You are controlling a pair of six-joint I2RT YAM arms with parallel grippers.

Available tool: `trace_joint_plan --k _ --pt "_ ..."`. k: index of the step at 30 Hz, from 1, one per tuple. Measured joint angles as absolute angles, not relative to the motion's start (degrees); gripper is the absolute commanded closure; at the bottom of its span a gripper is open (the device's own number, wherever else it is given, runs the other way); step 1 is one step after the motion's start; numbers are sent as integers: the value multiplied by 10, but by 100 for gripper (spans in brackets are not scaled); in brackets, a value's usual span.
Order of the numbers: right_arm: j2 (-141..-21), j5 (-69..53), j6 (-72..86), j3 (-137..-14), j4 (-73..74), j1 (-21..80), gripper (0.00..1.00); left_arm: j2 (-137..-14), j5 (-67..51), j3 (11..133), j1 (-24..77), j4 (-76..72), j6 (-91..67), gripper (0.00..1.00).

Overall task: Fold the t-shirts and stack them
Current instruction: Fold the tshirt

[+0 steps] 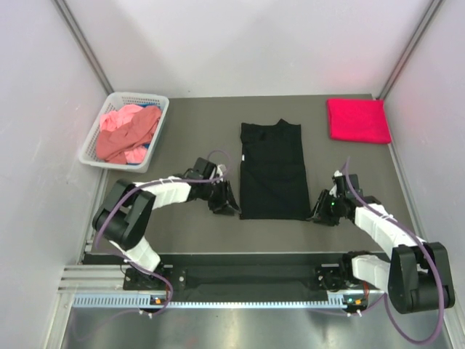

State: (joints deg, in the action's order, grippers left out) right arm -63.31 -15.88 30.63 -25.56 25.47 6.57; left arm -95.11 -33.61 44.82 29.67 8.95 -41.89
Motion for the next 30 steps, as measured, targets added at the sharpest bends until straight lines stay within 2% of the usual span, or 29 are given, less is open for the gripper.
trace_joint_plan --k 4,9,13,17,23,30 --pt "-630 -137 305 -277 296 66 66 -946 -309 524 242 131 -403 57" --pt "-628 -119 306 -343 316 83 66 -1031 -297 731 168 130 -363 62" --pt "-670 -122 307 -418 274 141 66 -1126 -306 854 141 89 -340 62" --pt "-766 -143 301 -490 208 225 73 -1229 -337 954 136 67 -331 62" --pt "-906 -263 286 -536 81 268 76 -1334 -392 996 137 -23 -357 62" --pt "-1024 -351 296 -590 2 270 91 -1425 -418 1083 137 -64 -380 62"
